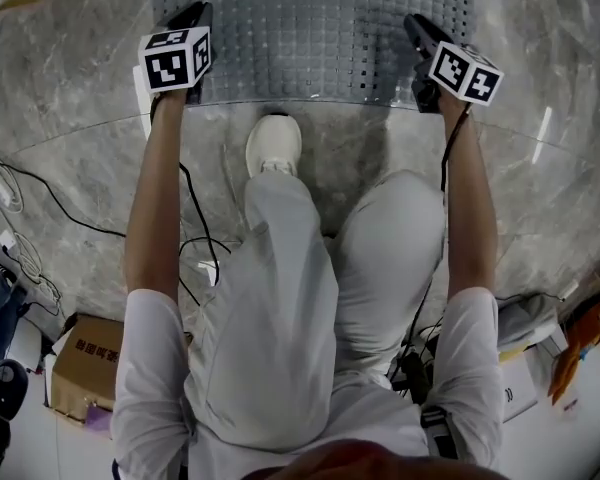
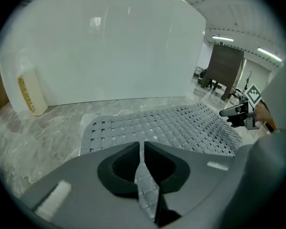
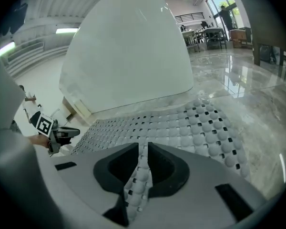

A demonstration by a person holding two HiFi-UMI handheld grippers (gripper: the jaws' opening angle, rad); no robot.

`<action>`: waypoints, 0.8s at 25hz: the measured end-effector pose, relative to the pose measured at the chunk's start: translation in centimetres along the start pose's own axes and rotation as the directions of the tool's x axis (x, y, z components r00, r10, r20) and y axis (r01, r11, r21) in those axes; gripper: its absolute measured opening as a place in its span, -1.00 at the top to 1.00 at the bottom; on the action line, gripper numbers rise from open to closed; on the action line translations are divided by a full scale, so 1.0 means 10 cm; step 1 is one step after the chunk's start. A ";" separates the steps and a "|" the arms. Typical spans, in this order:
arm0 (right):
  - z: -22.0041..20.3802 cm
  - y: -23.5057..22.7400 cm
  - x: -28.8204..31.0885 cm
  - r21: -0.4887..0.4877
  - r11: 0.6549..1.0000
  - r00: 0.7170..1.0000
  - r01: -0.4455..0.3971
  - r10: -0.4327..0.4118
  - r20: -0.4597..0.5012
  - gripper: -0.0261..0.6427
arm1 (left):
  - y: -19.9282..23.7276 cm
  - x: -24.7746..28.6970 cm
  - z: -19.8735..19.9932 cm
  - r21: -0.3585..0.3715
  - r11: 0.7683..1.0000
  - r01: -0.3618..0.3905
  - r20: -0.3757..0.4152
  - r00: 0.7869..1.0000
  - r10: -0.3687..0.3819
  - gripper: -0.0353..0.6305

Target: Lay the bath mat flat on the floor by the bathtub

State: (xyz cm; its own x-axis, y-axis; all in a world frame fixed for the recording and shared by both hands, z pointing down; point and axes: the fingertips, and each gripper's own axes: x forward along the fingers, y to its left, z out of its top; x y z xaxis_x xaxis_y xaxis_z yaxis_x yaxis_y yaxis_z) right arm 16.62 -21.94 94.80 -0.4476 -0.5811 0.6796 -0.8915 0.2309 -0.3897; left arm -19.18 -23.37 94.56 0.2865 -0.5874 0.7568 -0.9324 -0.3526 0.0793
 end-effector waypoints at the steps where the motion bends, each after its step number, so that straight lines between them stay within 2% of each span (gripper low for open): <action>1: 0.01 0.06 0.02 -0.001 1.000 1.000 -0.007 0.007 0.001 0.75 | -0.05 0.00 0.02 0.005 1.000 0.008 0.014 1.000 -0.008 0.83; 3: 0.02 0.17 0.06 -0.003 1.000 1.000 -0.019 0.019 0.007 0.81 | -0.15 0.02 0.06 0.014 1.000 0.024 0.038 0.999 -0.025 0.91; 6: 0.07 0.30 0.07 -0.001 1.000 1.000 -0.018 0.018 0.022 0.91 | -0.31 -0.01 0.08 0.013 0.999 0.048 0.056 0.997 -0.048 0.91; 12: 0.11 0.60 0.00 -0.038 0.999 0.998 0.039 -0.037 0.050 0.91 | -0.52 -0.29 0.26 0.045 0.997 0.060 0.085 0.994 -0.064 0.91; 16: 0.08 0.85 -0.29 -0.033 0.997 0.997 0.066 -0.064 0.048 0.91 | -0.71 -0.65 0.41 0.066 0.996 0.064 0.075 0.995 -0.069 0.91; 20: 0.15 1.27 -0.72 -0.029 0.997 0.998 0.070 -0.069 0.015 0.91 | -0.82 -1.22 0.64 0.074 0.995 0.060 0.060 0.996 -0.065 0.91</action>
State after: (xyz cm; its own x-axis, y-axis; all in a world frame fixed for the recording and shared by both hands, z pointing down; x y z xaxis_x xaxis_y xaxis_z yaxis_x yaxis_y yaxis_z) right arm 8.57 -16.03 84.01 -0.3839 -0.6070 0.6959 -0.9221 0.2123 -0.3235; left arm -13.60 -17.93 80.54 0.3590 -0.6060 0.7098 -0.8945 -0.4406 0.0762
